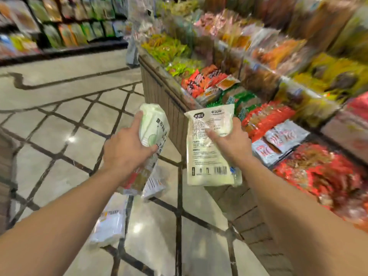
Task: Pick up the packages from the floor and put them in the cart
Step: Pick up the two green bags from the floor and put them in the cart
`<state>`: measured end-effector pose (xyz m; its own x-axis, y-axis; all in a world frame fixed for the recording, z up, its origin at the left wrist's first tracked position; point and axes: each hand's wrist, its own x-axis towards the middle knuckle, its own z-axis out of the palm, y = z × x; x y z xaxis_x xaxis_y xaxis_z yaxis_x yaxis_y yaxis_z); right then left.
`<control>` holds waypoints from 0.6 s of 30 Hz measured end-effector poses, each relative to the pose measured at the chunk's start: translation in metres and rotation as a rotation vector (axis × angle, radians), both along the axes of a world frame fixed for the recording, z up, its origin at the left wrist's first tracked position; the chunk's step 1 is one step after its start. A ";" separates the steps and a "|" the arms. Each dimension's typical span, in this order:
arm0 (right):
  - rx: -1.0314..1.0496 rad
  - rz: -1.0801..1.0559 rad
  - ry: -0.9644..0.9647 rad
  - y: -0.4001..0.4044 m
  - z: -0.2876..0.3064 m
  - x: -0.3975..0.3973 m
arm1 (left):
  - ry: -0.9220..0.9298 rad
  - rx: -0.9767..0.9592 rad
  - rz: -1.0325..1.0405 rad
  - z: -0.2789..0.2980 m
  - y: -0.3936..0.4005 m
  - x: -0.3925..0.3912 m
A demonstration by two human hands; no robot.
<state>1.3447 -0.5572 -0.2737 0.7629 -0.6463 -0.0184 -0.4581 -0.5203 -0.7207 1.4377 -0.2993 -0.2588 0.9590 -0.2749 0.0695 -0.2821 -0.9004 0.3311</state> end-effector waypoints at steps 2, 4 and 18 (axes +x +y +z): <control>-0.047 -0.063 -0.056 -0.014 0.054 -0.025 | -0.035 -0.039 -0.050 0.047 -0.017 -0.005; -0.079 -0.134 -0.096 -0.025 0.099 -0.056 | -0.081 -0.067 -0.124 0.085 -0.034 -0.016; -0.260 -0.888 -0.043 0.013 0.212 -0.445 | -0.159 -0.124 -0.973 0.206 -0.180 -0.273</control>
<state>0.8995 -0.5446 -0.0613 -0.0175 -0.9739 0.2263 -0.7420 -0.1391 -0.6558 1.1648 -0.4790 -0.0527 0.2968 -0.9192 0.2589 -0.9289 -0.2151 0.3014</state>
